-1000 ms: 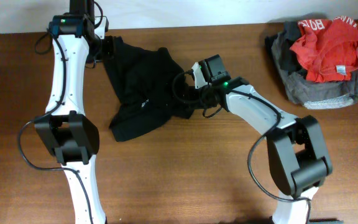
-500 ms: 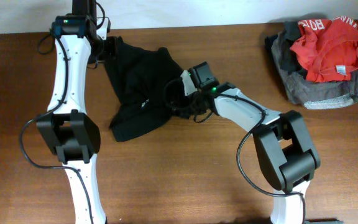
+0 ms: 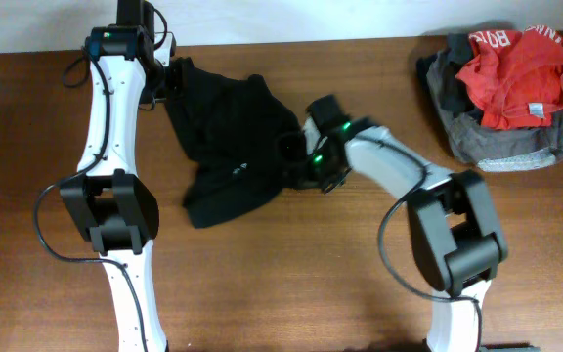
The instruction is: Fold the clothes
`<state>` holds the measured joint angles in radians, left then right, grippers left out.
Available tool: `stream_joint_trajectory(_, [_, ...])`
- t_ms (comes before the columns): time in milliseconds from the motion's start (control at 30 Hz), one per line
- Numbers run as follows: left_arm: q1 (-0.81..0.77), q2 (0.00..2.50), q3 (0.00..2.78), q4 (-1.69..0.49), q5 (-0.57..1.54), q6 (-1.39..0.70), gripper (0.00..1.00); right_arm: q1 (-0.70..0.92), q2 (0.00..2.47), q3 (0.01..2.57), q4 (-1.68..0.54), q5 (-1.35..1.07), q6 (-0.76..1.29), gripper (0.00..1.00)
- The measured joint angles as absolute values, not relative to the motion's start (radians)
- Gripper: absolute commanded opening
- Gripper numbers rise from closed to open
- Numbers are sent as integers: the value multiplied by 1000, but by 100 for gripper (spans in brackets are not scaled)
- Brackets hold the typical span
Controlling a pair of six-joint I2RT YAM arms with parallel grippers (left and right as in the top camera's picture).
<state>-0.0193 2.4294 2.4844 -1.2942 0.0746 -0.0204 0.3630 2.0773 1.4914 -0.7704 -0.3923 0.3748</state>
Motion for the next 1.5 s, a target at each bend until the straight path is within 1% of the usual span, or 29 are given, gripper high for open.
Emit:
stream_joint_trajectory(167, [-19, 2429, 2484, -1293, 75, -20, 54, 205, 2079, 1661, -1016, -321, 223, 4])
stream_joint_trajectory(367, [-19, 2429, 2484, -1280, 75, -20, 54, 40, 2079, 1752, -1142, -197, 91, 4])
stream_joint_trajectory(400, [-19, 2430, 2484, -1278, 75, -20, 54, 20, 2079, 1753, -1150, -187, 77, 9])
stream_joint_trajectory(433, [-19, 2429, 2484, -1276, 75, -20, 54, -4, 2079, 1754, -1158, -176, 67, 23])
stream_joint_trajectory(467, [-19, 2429, 2484, -1274, 75, -20, 54, -28, 2079, 1754, -1166, -170, 56, 42])
stream_joint_trajectory(500, [-19, 2430, 2484, -1271, 75, -19, 54, -43, 2079, 1754, -1172, -168, 51, 49])
stream_joint_trajectory(533, [-19, 2430, 2484, -1268, 75, -19, 54, -60, 2079, 1757, -1184, -169, 46, 54])
stream_joint_trajectory(567, [-19, 2430, 2484, -1262, 75, -16, 54, -73, 2079, 1762, -1194, -171, 38, 56])
stream_joint_trajectory(767, [-19, 2458, 2484, -1211, 78, 4, 49, -89, 2081, 1864, -1280, -223, 12, 58])
stream_joint_trajectory(867, [-19, 2515, 2485, -1198, 78, 17, 45, -70, 2081, 1941, -1325, -248, -2, 63])
stream_joint_trajectory(1000, [-19, 2596, 2484, -1179, 78, 39, 45, -30, 2081, 1997, -1336, -263, -11, 68])
stream_joint_trajectory(1167, [-19, 2660, 2484, -1161, 78, 60, 45, 28, 2081, 2004, -1335, -269, -12, 68])
stream_joint_trajectory(1267, [-19, 2663, 2484, -1156, 78, 70, 27, 54, 2081, 2004, -1335, -272, -12, 68])
stream_joint_trajectory(1300, [-19, 2663, 2484, -1156, 78, 66, 24, 57, 2081, 2004, -1335, -272, -12, 68])
stream_joint_trajectory(1333, [-19, 2663, 2484, -1161, 78, 72, 18, 58, 2081, 2004, -1335, -273, -13, 68])
stream_joint_trajectory(1400, [-19, 2663, 2485, -1196, 78, 73, 6, 59, 2081, 2004, -1335, -274, -12, 68])
stream_joint_trajectory(1433, [-19, 2663, 2485, -1228, 78, 76, 4, 59, 2081, 2004, -1335, -274, -12, 68])
stream_joint_trajectory(1500, [-19, 2664, 2484, -1297, 78, 68, 2, 59, 2081, 2004, -1335, -274, -12, 68])
